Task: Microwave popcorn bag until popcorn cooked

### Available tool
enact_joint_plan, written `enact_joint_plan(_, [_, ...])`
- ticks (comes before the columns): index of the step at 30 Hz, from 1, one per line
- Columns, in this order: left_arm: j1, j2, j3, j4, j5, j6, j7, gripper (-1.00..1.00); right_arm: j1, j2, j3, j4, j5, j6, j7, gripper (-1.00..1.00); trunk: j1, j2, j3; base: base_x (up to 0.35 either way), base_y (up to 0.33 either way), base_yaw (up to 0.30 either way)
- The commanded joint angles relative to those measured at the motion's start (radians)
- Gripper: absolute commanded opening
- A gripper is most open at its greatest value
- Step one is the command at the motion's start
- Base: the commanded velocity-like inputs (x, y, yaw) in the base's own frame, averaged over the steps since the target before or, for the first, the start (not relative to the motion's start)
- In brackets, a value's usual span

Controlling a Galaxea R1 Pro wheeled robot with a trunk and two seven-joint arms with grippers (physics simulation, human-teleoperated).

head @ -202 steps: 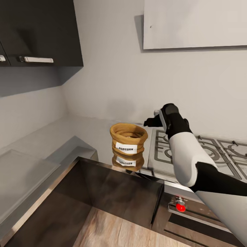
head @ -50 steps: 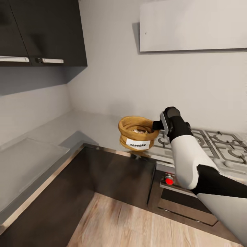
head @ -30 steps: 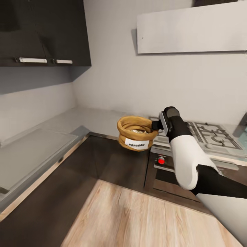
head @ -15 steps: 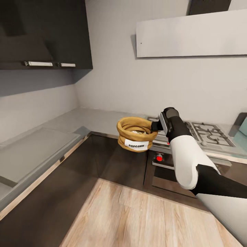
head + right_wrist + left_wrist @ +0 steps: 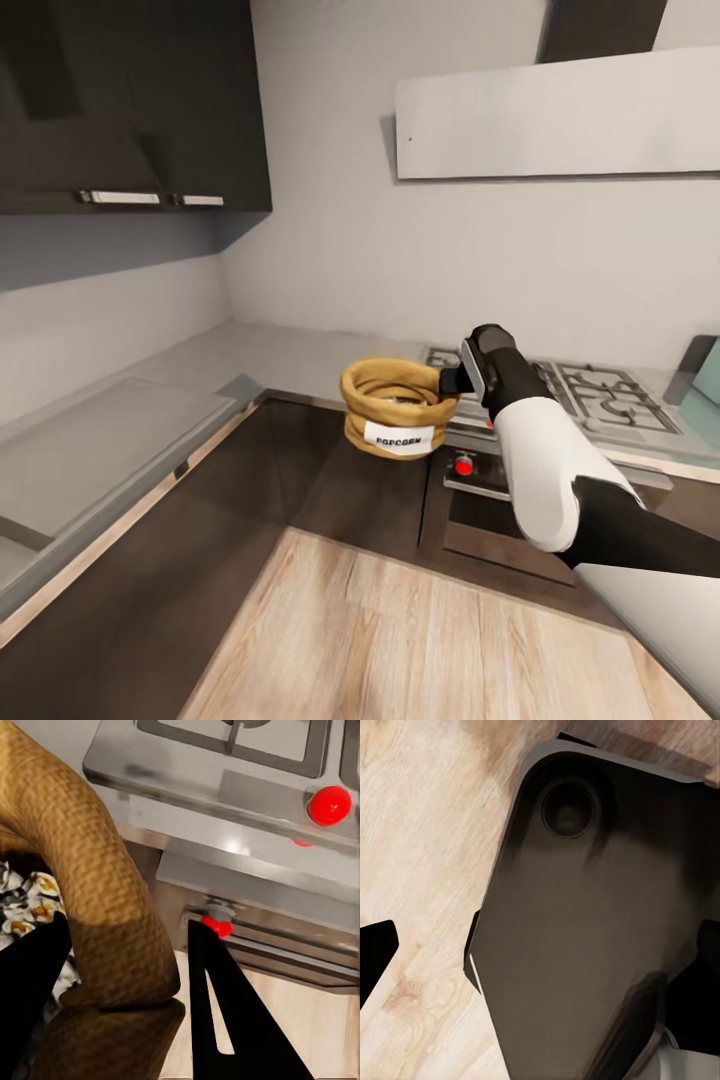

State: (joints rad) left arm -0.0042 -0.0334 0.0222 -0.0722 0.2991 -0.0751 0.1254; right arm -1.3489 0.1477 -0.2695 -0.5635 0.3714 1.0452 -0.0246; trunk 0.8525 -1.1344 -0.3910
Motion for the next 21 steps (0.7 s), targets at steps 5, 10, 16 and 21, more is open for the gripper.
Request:
enact_joint_plan(5, [0.000,0.000,0.002,0.000,0.004,-0.003,0.001,1.00,-0.001,0.000,-0.004,0.003,0.008,0.002,-0.003,-1.00,0.000,-0.001,0.007,0.000,0.000,0.000])
enact_joint_plan(10, [0.000,0.000,0.002,0.000,0.005,-0.004,0.002,1.00,-0.001,0.000,-0.005,-0.005,0.006,0.002,-0.004,-1.00,0.000,-0.001,0.015,0.000,0.000,-0.001])
enact_joint_plan(16, [0.000,0.000,0.002,0.000,0.005,-0.005,0.002,1.00,-0.001,0.000,-0.006,-0.009,0.006,0.002,-0.004,-1.00,0.000,-0.001,0.024,0.000,0.000,-0.112])
enact_joint_plan(21, [0.000,0.000,0.002,0.000,0.005,-0.004,0.002,1.00,-0.001,0.000,-0.006,-0.009,0.006,0.002,-0.003,-1.00,0.000,-0.001,0.031,0.000,0.000,-0.182])
